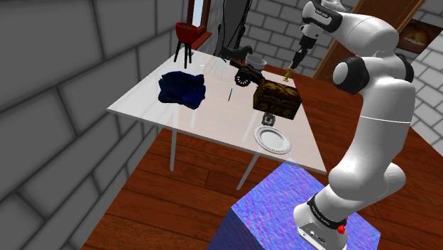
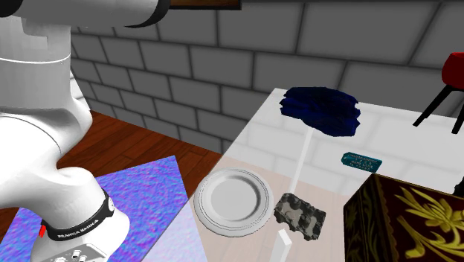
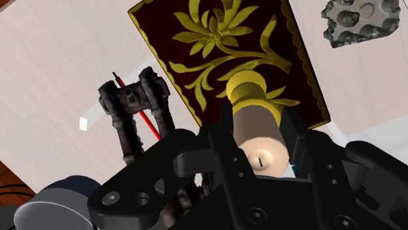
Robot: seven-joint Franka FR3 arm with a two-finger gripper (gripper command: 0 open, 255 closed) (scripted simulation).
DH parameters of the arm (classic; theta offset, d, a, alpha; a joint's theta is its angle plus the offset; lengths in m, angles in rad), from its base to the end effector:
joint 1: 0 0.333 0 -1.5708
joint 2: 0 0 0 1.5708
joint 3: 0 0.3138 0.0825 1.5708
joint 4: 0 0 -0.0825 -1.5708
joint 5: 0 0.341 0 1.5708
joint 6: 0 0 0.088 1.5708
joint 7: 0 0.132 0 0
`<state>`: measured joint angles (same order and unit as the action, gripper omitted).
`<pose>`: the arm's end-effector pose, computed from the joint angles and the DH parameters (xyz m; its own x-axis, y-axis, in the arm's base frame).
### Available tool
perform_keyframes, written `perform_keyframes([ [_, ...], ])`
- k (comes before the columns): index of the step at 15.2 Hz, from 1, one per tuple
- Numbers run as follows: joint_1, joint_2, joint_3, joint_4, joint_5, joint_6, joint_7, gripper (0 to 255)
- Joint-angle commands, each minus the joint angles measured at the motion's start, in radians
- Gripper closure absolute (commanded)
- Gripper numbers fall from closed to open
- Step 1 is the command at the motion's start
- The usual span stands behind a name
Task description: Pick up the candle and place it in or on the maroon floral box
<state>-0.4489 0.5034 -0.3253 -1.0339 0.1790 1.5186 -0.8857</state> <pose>0.5142 -0.3894 0.5387 0.9871 0.1586 0.0205 0.1589 -0.9872 -0.0128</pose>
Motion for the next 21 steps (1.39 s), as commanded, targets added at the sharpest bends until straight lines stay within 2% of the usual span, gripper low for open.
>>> perform_keyframes([
  [1,0.01,-0.021,-0.002,-0.066,-0.006,0.045,-0.003,255],
  [8,0.029,-0.05,-0.002,-0.214,-0.013,0.164,-0.008,255],
  [16,0.029,-0.05,-0.002,-0.214,-0.013,0.164,-0.008,255],
  [17,0.029,-0.05,-0.002,-0.214,-0.013,0.164,-0.008,0],
  [21,0.029,-0.05,-0.002,-0.214,-0.013,0.164,-0.008,0],
])
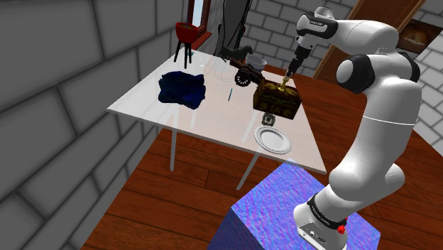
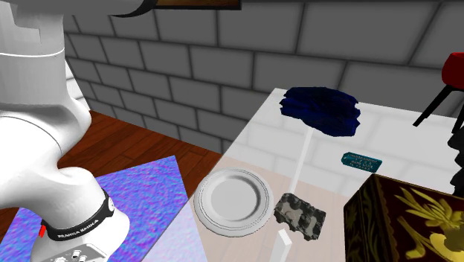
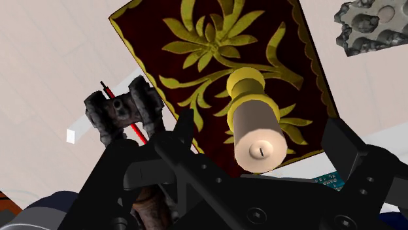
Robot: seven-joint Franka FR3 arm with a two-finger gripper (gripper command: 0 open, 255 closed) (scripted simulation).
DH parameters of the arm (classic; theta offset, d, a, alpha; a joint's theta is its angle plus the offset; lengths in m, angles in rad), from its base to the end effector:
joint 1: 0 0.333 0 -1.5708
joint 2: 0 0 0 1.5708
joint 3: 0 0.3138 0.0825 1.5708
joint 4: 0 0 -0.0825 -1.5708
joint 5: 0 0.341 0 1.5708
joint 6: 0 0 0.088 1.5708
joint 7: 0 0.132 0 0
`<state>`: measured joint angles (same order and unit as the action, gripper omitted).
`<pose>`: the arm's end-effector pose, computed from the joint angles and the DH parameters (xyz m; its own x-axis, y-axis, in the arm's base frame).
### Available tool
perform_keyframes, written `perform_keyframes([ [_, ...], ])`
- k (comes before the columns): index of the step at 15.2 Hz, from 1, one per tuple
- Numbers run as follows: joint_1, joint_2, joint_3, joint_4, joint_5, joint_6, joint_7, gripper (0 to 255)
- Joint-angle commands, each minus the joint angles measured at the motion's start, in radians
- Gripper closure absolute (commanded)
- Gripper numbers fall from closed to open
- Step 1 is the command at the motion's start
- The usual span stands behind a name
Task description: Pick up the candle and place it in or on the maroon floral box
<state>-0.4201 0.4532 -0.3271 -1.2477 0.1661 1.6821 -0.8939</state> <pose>0.5132 -0.3895 0.4937 0.9871 0.1589 0.0208 0.1591 -0.9872 -0.0124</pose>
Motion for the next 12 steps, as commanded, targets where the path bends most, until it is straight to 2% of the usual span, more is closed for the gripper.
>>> perform_keyframes([
  [1,0.0,0.0,0.0,0.0,0.0,0.0,0.0,0],
  [5,-0.027,0.04,0.0,0.192,0.011,-0.152,0.005,0],
  [12,-0.027,0.04,0.0,0.192,0.011,-0.152,0.005,0],
])
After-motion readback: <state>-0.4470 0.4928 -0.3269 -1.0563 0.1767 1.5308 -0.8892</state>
